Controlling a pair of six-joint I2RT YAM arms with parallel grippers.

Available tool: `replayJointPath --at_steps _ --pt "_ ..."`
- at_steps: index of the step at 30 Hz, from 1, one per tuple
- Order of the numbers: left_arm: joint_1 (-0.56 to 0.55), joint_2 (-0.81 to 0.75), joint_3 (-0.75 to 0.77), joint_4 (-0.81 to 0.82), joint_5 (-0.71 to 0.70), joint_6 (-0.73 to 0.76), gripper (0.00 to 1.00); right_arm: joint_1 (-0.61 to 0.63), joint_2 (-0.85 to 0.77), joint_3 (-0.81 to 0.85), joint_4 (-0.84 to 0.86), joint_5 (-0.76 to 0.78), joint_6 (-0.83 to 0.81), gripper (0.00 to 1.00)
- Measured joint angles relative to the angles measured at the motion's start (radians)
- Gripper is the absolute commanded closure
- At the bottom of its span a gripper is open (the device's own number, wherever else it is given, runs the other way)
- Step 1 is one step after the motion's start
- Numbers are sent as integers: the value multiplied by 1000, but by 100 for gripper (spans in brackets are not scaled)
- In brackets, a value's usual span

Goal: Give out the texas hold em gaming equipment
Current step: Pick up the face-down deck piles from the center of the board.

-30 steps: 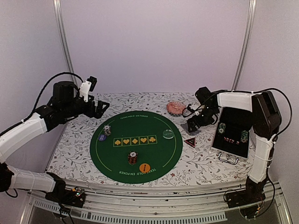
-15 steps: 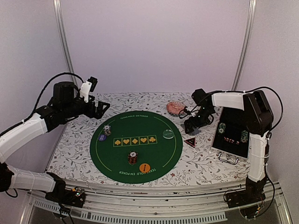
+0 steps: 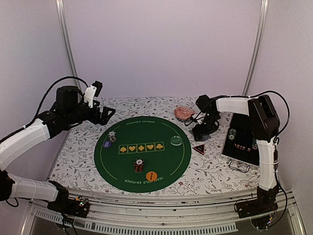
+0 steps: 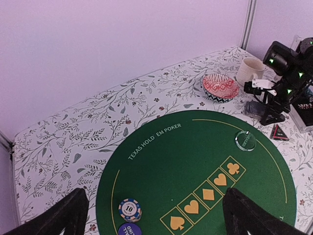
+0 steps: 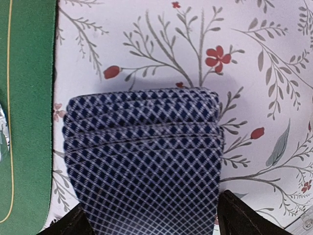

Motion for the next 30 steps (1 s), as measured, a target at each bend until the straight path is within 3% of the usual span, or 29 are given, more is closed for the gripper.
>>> replayJointPath --at_steps 8,18,30 --pt "0 0 0 0 3 0 2 41 3 13 -15 59 10 22" --pt "0 0 0 0 13 0 2 48 2 15 -23 82 9 42" --pt "0 0 0 0 34 0 2 52 -32 16 -47 126 -14 47"
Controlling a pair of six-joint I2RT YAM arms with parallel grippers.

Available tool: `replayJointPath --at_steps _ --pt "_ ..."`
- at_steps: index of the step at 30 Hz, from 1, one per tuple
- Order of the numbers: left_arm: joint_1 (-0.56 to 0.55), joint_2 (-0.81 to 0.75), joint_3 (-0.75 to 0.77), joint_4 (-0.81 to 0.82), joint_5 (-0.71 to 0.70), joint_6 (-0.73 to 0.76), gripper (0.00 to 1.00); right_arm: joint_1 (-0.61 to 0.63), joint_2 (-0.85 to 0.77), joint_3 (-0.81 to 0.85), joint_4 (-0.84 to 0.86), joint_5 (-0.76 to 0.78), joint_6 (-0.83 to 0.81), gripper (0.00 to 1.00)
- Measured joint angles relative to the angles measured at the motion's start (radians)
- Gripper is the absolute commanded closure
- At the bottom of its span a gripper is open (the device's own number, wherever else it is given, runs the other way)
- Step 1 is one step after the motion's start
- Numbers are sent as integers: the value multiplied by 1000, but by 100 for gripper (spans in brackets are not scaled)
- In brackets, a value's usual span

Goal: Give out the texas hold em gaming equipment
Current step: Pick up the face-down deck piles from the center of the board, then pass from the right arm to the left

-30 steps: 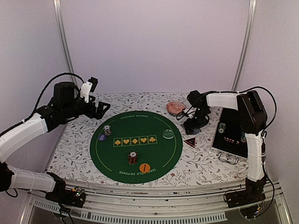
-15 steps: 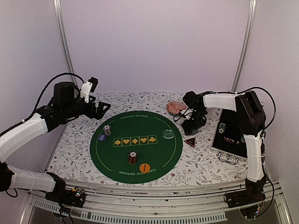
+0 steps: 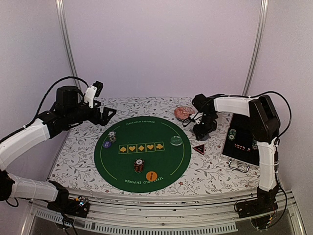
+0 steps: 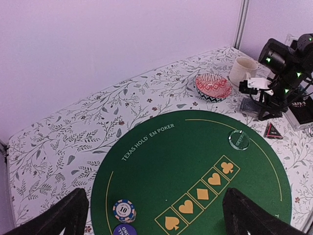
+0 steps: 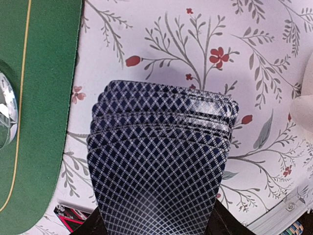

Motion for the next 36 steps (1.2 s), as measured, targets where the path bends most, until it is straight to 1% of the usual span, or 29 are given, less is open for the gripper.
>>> replayJointPath --at_steps 6,10,14,17,19,24,29,32,36 --pt "0 1 0 1 25 0 2 4 -79 -9 -19 19 -25 47" --pt "0 6 0 1 56 -2 5 29 -145 -8 -29 35 -46 48" --pt "0 9 -2 16 118 -22 12 122 -222 -9 -21 49 -95 47" --pt "0 14 -10 45 181 -68 17 239 -282 -8 7 53 -146 47" --pt "0 21 -22 74 230 -115 18 321 -304 0 22 58 -177 47" --pt "-3 32 -127 203 372 -300 12 484 -303 67 30 70 -241 47" --pt "-31 29 -277 348 456 -472 7 578 -258 156 26 76 -296 47" --pt "-64 23 -328 406 477 -523 5 614 -212 200 19 74 -320 47" --pt "-111 23 -346 476 507 -551 5 649 -166 220 3 74 -340 47"
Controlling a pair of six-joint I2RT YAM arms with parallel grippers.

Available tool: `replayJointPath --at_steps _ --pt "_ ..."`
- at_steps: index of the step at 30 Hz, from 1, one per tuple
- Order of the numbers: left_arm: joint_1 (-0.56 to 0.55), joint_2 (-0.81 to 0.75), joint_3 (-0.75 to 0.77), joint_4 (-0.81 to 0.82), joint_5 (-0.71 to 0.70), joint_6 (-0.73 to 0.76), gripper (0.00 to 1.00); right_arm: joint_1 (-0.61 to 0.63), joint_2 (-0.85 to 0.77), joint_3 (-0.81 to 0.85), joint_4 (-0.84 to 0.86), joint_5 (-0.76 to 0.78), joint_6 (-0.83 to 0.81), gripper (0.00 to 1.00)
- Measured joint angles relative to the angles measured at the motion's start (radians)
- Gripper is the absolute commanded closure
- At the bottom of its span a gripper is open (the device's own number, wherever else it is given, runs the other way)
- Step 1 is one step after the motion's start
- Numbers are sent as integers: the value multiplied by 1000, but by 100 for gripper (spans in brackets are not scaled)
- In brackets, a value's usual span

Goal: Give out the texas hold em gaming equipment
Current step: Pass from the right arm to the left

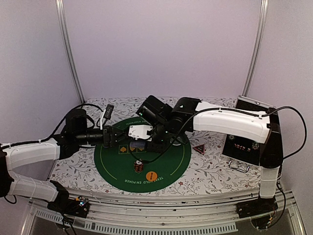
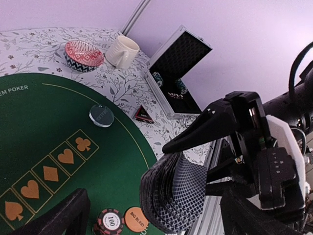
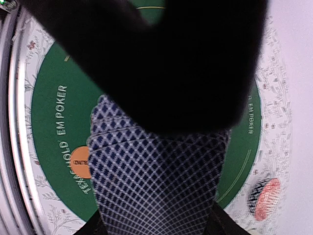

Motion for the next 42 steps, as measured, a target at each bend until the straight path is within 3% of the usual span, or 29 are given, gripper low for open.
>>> replayJointPath --at_steps 5,11,16,20,29,38,40,42 --pt "-23 21 -19 37 6 -6 11 29 14 13 -23 8 -8 47" --pt "-45 54 -27 65 15 0 11 45 14 17 -29 14 -11 47" --pt "-51 55 -77 145 24 -29 29 45 14 17 -24 15 -11 47" --pt "-60 88 -103 203 34 -66 33 45 14 17 -12 16 -12 47" --pt "-68 128 -101 261 44 -97 55 59 15 17 -11 61 -42 47" --pt "-70 145 -100 265 54 -104 49 82 26 17 4 99 -79 47" --pt "-70 145 -100 266 54 -107 55 85 26 17 9 100 -86 47" --pt "-70 146 -100 269 56 -114 67 88 26 17 11 102 -89 47"
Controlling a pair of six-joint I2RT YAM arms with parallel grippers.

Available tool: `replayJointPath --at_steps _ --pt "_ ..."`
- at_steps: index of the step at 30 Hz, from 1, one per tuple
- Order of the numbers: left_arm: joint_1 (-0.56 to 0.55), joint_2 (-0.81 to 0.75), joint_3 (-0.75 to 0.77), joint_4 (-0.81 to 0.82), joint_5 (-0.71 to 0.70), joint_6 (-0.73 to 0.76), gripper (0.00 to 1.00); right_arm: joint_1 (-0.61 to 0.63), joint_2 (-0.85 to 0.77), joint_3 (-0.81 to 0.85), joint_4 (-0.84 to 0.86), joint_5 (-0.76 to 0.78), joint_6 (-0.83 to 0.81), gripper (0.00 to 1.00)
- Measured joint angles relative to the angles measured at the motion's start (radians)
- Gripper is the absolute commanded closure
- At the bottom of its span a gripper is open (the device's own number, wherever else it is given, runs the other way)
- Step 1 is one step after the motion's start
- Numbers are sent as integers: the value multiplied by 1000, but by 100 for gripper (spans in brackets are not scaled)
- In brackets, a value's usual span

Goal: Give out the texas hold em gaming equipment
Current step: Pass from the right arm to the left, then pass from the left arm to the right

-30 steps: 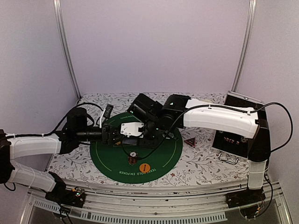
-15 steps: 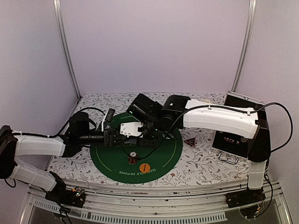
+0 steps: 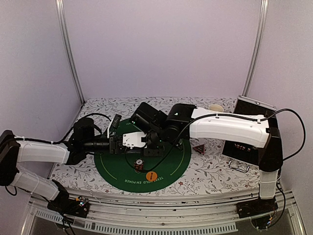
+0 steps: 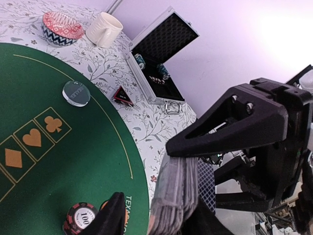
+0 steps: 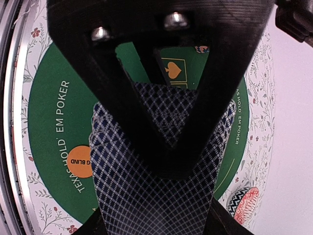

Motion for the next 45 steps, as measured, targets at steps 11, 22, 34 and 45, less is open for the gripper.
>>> replayJointPath --at_steps 11,22,34,45 --pt "-2 24 14 40 55 -16 100 2 -13 -54 63 19 -7 8" --pt "-4 -73 13 26 64 37 100 -118 -481 -509 507 -295 202 1" --pt "-28 -264 13 28 82 128 100 -247 -628 -816 1043 -701 690 23" --pt "-43 -291 13 38 82 135 100 -260 -453 -787 1136 -909 876 53"
